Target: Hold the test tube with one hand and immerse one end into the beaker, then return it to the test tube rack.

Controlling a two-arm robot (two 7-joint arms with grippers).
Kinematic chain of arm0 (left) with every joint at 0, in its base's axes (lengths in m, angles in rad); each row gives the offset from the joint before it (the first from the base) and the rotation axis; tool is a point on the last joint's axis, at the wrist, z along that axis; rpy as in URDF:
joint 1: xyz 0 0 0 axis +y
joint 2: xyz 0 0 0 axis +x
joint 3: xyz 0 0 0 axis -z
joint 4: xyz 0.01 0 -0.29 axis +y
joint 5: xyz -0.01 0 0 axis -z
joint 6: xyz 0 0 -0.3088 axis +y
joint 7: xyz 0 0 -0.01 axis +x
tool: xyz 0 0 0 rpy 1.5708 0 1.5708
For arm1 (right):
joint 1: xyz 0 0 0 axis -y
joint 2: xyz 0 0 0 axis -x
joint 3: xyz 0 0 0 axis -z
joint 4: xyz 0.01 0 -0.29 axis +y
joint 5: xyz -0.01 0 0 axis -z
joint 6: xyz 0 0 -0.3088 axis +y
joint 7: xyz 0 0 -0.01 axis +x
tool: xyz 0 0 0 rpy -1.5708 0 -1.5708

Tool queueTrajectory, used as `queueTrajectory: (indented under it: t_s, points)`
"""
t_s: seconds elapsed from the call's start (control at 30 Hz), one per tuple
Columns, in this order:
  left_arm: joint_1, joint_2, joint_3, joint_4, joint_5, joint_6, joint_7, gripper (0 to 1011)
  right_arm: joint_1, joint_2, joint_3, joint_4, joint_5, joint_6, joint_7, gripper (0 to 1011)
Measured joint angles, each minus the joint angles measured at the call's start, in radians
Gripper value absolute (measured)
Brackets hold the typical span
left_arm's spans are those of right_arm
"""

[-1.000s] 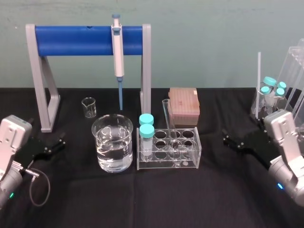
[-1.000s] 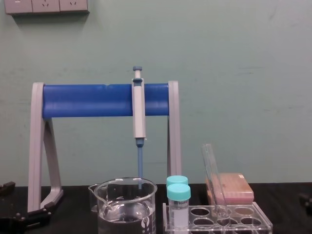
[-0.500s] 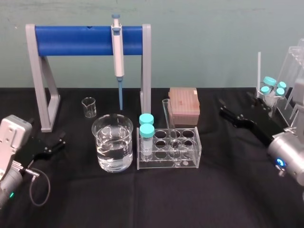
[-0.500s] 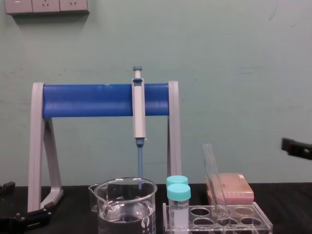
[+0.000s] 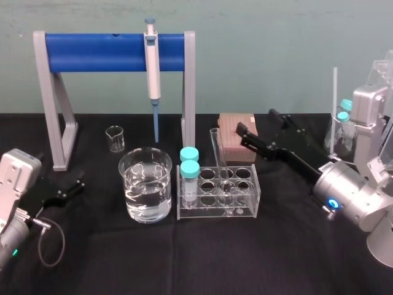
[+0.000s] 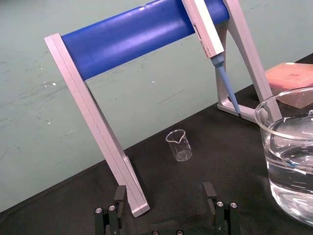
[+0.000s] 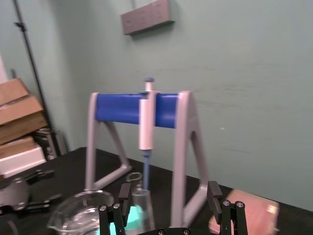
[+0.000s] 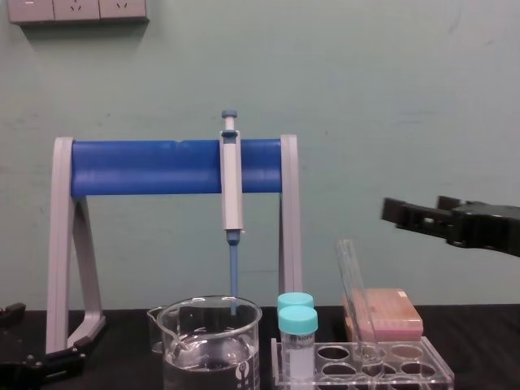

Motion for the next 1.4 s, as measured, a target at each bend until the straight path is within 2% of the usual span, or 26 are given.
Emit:
queueTrajectory:
  t_s: [0.23,0.5,1.07,1.4]
  points:
    - [0.0,0.0,0.0,0.0,0.0,0.0,0.0,1000,0.018,-0.015,-0.024,0.011,-0.019,0.017,0.054,1000]
    - [0.0,0.0,0.0,0.0,0.0,0.0,0.0,1000,0.047,-0.029,-0.057,0.068,-0.066,0.052,0.081,1000]
    - [0.0,0.0,0.0,0.0,0.0,0.0,0.0,1000,0.087,-0.07,-0.089,0.16,-0.121,0.089,0.098,1000]
    - [0.0,0.0,0.0,0.0,0.0,0.0,0.0,1000,0.108,-0.089,-0.095,0.199,-0.141,0.095,0.101,1000]
